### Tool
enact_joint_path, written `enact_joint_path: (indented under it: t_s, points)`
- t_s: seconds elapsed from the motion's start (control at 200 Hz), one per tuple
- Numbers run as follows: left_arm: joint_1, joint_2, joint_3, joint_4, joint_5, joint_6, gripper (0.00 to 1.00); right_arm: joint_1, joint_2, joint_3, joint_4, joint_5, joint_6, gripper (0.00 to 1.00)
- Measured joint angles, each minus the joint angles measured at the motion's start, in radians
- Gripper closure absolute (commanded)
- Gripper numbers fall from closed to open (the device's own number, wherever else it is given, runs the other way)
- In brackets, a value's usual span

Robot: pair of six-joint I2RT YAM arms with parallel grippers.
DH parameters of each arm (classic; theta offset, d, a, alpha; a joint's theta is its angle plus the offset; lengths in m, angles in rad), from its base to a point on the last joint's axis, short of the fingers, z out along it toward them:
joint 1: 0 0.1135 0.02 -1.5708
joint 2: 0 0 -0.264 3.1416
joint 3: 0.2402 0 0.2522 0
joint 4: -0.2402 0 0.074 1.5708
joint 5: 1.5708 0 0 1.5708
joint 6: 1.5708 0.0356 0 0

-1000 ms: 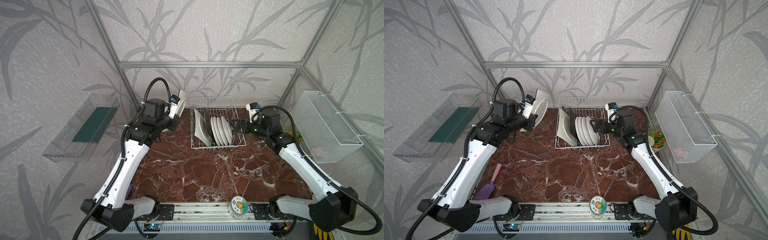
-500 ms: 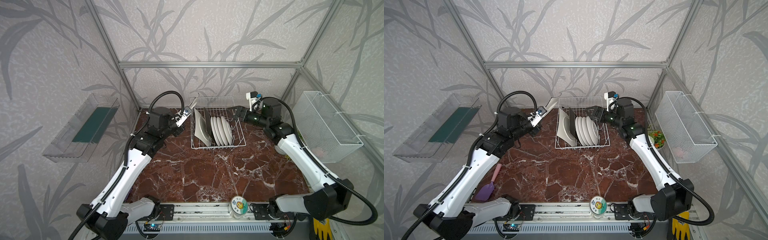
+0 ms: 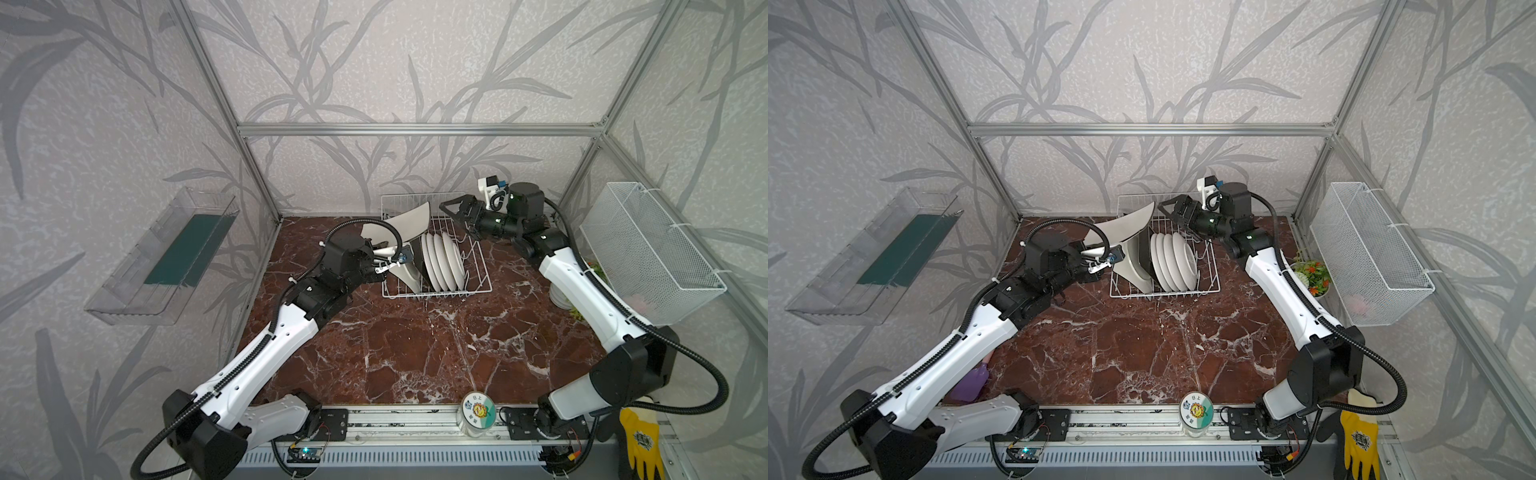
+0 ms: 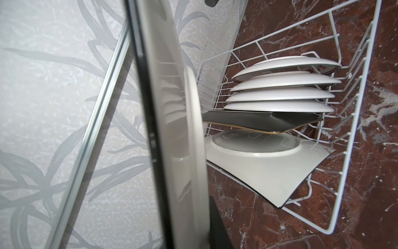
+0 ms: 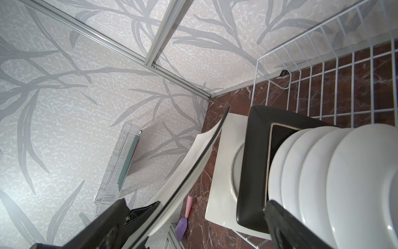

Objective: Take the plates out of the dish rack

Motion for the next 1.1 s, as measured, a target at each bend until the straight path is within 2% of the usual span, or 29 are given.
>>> enact_joint_path:
  t_s: [0.22,0.355,0.545,0.635,0.855,1.1]
  points:
    - [-0.06,0.007,-0.071,0.154,-0.073,0.153,1.0,0.026,0.033,0.024,-0.016,-0.004,0.059,0.21]
    - [-0.077,0.023,-0.092,0.209,-0.101,0.208,1.0,0.037,0.066,0.043,-0.032,-0.005,0.08,0.25]
    - [-0.085,0.027,-0.105,0.241,-0.114,0.231,1.0,0.053,0.111,0.057,-0.04,-0.019,0.111,0.38]
    - [-0.085,0.027,-0.11,0.252,-0.12,0.239,1.0,0.066,0.127,0.057,-0.043,-0.028,0.125,0.47]
    - [-0.085,0.035,-0.127,0.279,-0.15,0.261,1.0,0.087,0.148,0.057,-0.042,-0.05,0.168,0.59]
    - [-0.089,0.04,-0.146,0.311,-0.158,0.28,1.0,0.092,0.149,0.054,-0.032,-0.058,0.2,0.78]
